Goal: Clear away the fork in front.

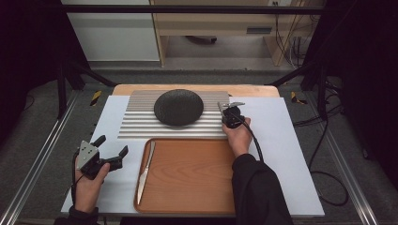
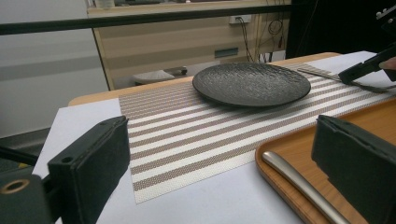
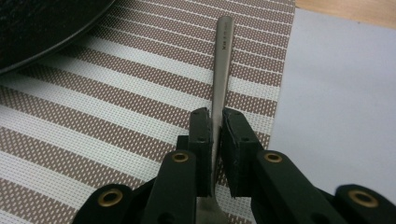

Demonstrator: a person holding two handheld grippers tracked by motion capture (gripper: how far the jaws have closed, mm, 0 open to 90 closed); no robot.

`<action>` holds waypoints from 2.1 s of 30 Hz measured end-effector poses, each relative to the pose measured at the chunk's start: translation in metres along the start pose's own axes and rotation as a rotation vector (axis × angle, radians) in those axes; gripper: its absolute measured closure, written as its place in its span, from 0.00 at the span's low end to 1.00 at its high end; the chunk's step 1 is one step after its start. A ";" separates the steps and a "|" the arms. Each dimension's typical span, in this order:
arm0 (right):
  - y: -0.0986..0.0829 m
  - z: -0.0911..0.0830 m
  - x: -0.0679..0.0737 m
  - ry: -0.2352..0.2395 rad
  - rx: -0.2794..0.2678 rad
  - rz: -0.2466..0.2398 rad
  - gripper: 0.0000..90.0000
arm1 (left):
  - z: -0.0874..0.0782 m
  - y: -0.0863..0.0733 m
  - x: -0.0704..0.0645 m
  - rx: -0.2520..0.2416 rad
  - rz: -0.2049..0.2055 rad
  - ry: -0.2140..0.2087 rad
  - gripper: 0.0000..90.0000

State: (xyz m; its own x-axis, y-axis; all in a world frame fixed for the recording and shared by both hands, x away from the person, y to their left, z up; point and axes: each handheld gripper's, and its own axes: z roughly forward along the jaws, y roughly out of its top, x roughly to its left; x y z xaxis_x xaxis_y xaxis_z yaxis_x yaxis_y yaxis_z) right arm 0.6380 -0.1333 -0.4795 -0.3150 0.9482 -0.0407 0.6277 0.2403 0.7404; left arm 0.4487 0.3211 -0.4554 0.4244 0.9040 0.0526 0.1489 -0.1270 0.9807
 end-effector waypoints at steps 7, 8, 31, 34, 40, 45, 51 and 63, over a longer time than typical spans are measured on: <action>0.000 0.000 -0.001 0.007 0.000 0.006 0.93 | 0.000 0.000 0.000 0.001 0.000 -0.001 0.05; 0.000 0.000 -0.001 0.005 -0.002 -0.001 0.94 | 0.000 0.000 0.000 0.002 0.000 -0.001 0.05; 0.000 -0.003 -0.004 0.052 -0.001 0.023 0.95 | -0.001 0.000 0.001 -0.001 -0.004 0.001 0.06; 0.001 -0.004 -0.004 0.057 -0.004 0.027 0.95 | -0.001 0.000 0.001 -0.002 -0.004 0.002 0.06; 0.001 -0.005 -0.005 0.068 0.001 0.031 0.95 | -0.001 0.000 0.001 -0.001 -0.004 0.002 0.06; -0.001 -0.005 -0.007 0.101 -0.005 0.075 0.95 | -0.001 0.000 0.001 -0.002 -0.002 0.003 0.06; -0.002 -0.005 -0.003 0.076 0.000 0.027 0.95 | -0.001 0.000 0.001 -0.002 -0.002 0.003 0.06; -0.003 -0.004 -0.001 0.069 -0.004 0.015 0.95 | -0.001 0.000 0.001 -0.001 0.000 0.003 0.06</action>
State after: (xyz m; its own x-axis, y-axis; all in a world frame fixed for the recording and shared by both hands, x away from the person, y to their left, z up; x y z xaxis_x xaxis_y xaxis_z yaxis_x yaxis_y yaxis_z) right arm 0.6337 -0.1358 -0.4790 -0.3537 0.9352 0.0170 0.6303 0.2249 0.7431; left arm 0.4486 0.3223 -0.4551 0.4221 0.9050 0.0536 0.1482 -0.1272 0.9808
